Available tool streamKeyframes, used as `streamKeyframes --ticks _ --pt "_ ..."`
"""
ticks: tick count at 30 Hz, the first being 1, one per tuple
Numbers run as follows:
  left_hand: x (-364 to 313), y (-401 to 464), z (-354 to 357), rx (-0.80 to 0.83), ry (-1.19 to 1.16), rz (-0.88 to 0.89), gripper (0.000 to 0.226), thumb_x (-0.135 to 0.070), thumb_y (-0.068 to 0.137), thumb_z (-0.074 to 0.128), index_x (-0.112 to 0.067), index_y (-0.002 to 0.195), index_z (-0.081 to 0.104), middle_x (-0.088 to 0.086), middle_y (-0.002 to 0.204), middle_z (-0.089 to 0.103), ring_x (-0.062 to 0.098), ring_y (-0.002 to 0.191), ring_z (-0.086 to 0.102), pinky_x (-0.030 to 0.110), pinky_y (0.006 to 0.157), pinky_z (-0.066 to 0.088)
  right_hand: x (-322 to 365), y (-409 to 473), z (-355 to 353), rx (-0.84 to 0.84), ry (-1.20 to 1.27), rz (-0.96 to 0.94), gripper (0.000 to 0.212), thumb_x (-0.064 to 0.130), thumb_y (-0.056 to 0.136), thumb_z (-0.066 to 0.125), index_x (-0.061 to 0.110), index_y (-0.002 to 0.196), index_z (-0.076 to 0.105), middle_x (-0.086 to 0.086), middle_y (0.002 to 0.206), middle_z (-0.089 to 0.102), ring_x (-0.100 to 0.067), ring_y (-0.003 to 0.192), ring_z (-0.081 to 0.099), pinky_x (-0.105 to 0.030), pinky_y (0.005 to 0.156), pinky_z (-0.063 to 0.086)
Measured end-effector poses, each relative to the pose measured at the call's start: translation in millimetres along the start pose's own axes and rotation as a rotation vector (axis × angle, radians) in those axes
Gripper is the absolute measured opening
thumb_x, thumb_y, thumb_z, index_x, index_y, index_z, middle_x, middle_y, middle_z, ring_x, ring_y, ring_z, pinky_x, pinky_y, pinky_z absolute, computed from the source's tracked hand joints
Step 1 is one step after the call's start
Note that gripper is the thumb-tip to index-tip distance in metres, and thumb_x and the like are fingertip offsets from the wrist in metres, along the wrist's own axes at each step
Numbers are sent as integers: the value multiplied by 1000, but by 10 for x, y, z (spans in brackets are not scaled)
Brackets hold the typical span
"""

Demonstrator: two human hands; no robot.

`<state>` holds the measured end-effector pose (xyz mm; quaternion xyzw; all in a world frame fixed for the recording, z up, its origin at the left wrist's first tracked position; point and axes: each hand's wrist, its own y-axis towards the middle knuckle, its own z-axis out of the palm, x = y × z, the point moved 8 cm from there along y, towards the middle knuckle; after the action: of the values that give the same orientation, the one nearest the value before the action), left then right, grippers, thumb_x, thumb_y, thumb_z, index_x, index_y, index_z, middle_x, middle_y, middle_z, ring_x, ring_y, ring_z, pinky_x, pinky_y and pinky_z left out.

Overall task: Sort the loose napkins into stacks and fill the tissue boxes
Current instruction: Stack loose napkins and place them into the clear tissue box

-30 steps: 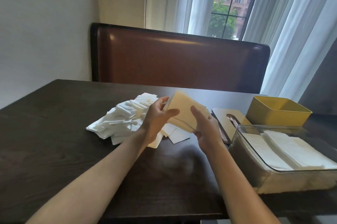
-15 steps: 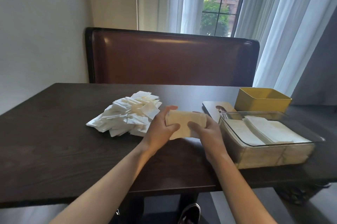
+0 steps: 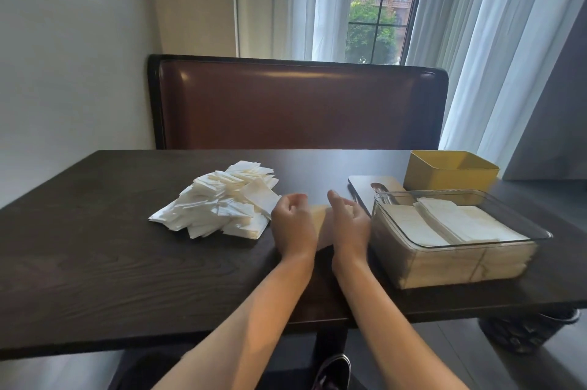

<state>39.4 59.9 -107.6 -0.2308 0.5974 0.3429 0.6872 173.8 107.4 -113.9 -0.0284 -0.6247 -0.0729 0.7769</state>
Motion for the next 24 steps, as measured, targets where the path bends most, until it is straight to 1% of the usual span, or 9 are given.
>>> streamKeyframes --ticks 2,4,6,9,14,16,18,20,24 --pt "51 17 -61 -26 -21 -15 18 -14 96 50 -18 95 68 -3 96 69 19 98 63 34 88 51 -23 32 -28 -11 -30 5 12 31 87 69 22 93 68 1 91 70 -11 88 65 -31 80 53" --pt "97 24 -93 -20 -19 -24 21 -14 98 47 -16 102 68 -2 103 68 14 98 61 27 83 49 -61 59 -44 -7 -66 16 18 24 89 66 14 104 69 -1 94 71 -15 91 66 -37 86 55" --pt "114 25 -83 2 -37 -28 18 -17 99 49 -17 102 67 -4 102 67 10 94 58 21 75 43 -82 77 -40 3 -83 16 18 21 91 61 15 107 67 -1 98 69 -17 95 65 -40 92 54" --pt "91 38 -34 33 -1 4 9 -18 96 57 -19 99 66 -5 100 67 14 99 61 25 81 44 -93 76 10 61 -78 27 15 20 96 54 20 109 62 6 100 65 -10 96 61 -34 92 50" --pt "102 54 -77 27 28 10 20 -16 100 51 -15 116 64 -1 113 64 14 106 56 20 81 42 -109 78 -6 95 -83 68 22 20 96 52 15 114 64 -1 102 68 -18 99 64 -36 90 52" --pt "102 23 -38 66 -11 -2 16 -19 101 51 -17 108 65 -5 106 65 12 101 57 20 80 42 -88 71 8 108 -91 57 20 24 98 52 14 109 65 0 98 68 -16 94 64 -32 82 52" --pt "94 6 -10 93 3 13 13 -21 101 52 -19 102 65 -7 101 65 11 99 58 23 82 42 -88 70 33 120 -123 36 25 33 97 54 14 107 67 -3 96 71 -19 93 67 -37 83 53" --pt "89 16 -12 94 52 30 17 -21 101 52 -16 108 66 -5 106 67 13 104 59 26 88 42 -93 80 23 106 -175 27 31 39 95 55 13 107 67 -5 97 72 -20 93 68 -41 86 54" --pt "49 32 -4 100 156 80 24 -21 102 49 -10 110 70 -1 106 69 13 101 60 21 81 43 -19 96 4 120 -205 -15 35 32 97 56 1 88 70 -9 78 68 -19 73 63 -35 71 50"
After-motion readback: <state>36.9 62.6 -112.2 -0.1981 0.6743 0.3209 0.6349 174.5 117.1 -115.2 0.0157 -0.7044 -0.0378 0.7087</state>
